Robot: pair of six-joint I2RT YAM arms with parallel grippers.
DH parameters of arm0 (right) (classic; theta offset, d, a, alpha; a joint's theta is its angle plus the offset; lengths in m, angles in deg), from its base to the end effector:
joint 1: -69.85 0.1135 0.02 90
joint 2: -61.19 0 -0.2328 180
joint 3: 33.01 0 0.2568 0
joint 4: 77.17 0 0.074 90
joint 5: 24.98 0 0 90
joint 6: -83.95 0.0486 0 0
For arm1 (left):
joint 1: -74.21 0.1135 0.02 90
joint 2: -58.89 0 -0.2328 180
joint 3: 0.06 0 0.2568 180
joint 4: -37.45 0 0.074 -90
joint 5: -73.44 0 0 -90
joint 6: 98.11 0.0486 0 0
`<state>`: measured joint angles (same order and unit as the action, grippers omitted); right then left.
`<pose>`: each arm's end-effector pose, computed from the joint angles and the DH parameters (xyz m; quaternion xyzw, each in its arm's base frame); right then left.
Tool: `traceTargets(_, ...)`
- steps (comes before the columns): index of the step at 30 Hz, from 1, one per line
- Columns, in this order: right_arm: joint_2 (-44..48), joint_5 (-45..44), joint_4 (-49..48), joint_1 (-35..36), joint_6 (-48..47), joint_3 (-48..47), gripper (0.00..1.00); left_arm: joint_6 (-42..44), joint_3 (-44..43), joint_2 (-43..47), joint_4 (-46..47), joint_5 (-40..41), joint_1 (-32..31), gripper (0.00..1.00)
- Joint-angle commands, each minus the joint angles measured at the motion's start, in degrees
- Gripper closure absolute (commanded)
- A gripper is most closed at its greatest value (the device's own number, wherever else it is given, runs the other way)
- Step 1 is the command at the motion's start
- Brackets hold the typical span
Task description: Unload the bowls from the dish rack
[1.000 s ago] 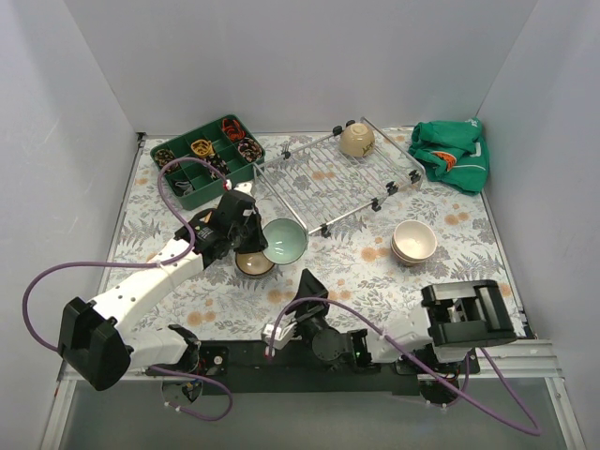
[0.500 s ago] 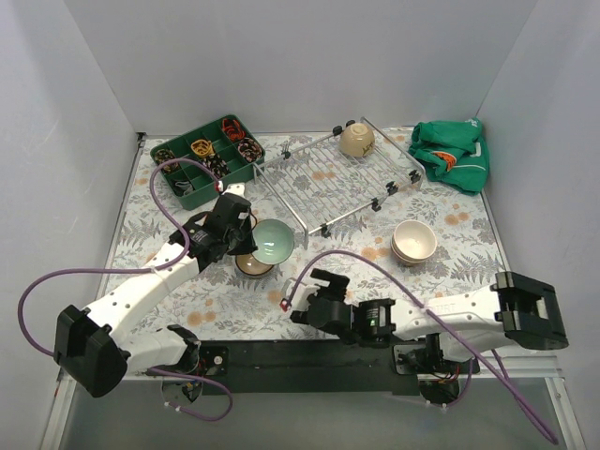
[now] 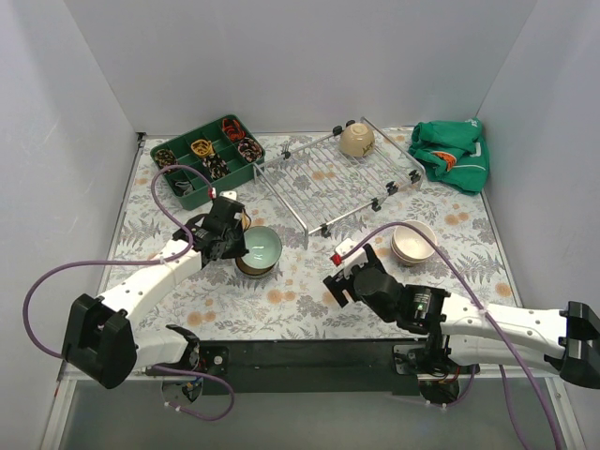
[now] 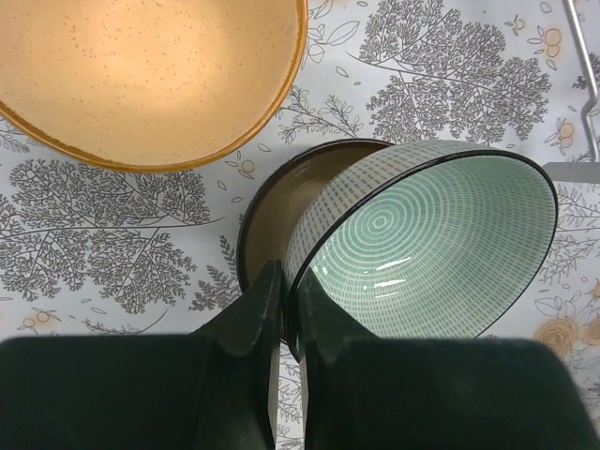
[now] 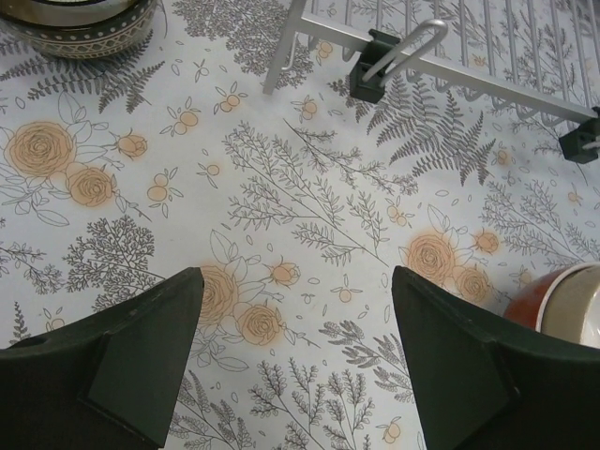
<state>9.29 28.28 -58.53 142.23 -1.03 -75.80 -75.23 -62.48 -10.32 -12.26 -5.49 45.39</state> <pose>0.0973 0.2103 0.2034 -0.3150 0.7664 0.0962 0.5515 0.2319 -0.1169 0.1993 -0.3389 0.8912 -0.1512 0.2607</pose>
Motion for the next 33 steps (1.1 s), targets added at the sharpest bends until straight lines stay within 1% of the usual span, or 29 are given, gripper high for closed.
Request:
traceTargets(1, 3.3, 1.1, 0.6, -2.2, 3.7, 0.8, 0.11, 0.5, 0.8, -0.9, 4.3, -1.2, 0.6, 1.00)
traceTargets(5, 4.4, 0.7, 0.7, -3.6, 4.0, 1.0, 0.11, 0.5, 1.9, -1.5, 4.8, -2.1, 0.8, 1.00)
traceTargets(7, 4.7, 0.6, 0.8, -3.9, 4.0, 0.9, 0.11, 0.4, 2.1, -1.5, 4.6, -2.4, 0.9, 0.97)
traceTargets(10, 4.6, 0.7, 0.7, -4.7, 4.0, 0.6, 0.11, 0.1, 2.5, -0.8, 4.3, -3.0, 0.9, 0.90)
traceTargets(11, 4.6, 0.6, 0.7, -5.1, 3.9, 0.4, 0.11, 0.1, 2.6, -0.5, 4.3, -3.5, 0.8, 0.85)
traceTargets(17, 4.0, 1.3, 0.7, -7.2, 3.4, -0.8, 0.11, -0.5, 2.9, 2.4, 2.9, -4.5, 0.9, 0.71)
traceTargets(18, 3.7, 1.5, 0.7, -7.6, 2.9, -1.2, 0.11, -0.6, 2.9, 2.8, 2.4, -4.5, 0.9, 0.67)
traceTargets(24, 2.3, 1.9, 0.8, -10.9, 0.8, -3.3, 0.12, -0.6, 2.3, 5.3, 0.7, -3.5, 0.9, 0.56)
traceTargets(27, 1.8, 2.3, 0.8, -12.8, -0.2, -4.6, 0.12, -0.7, 2.4, 6.4, 0.7, -3.2, 0.9, 0.55)
traceTargets(33, 1.2, 3.7, 0.9, -15.1, -0.8, -5.7, 0.12, -1.3, 3.1, 8.0, 0.9, -2.2, 1.0, 0.63)
